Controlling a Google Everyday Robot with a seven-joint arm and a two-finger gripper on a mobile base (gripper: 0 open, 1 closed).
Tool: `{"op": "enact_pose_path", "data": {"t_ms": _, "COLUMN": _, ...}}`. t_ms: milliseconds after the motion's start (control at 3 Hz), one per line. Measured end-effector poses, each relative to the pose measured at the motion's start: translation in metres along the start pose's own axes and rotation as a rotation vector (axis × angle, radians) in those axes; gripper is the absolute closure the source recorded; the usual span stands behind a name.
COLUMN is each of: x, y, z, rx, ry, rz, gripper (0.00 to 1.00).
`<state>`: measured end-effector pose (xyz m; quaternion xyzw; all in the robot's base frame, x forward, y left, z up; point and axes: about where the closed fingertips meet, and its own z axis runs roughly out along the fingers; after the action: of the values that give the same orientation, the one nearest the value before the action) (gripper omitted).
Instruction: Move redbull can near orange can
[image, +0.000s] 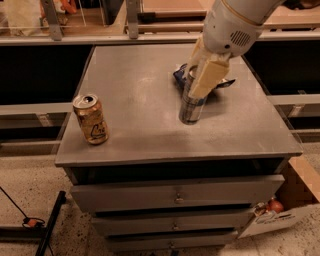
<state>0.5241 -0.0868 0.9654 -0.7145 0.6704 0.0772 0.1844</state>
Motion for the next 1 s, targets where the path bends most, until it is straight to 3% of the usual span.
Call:
{"op": "enact_pose_path", "data": {"t_ms": 333, "x": -0.047, "y": 0.002, "z": 0.015, "rx": -0.03, "ry": -0.06, "rz": -0.097, "gripper": 1.0}}
{"op": "enact_pose_path", "data": {"t_ms": 667, "x": -0.084, "y": 0.009, "z": 0.038, "rx": -0.051, "ry": -0.081, "rz": -0.171, "gripper": 1.0}}
{"op": "enact_pose_path", "data": {"t_ms": 1000, "x": -0.107, "y": 0.014, "z": 0.063, "rx": -0.075, "ry": -0.088, "rz": -0.208, "gripper": 1.0}}
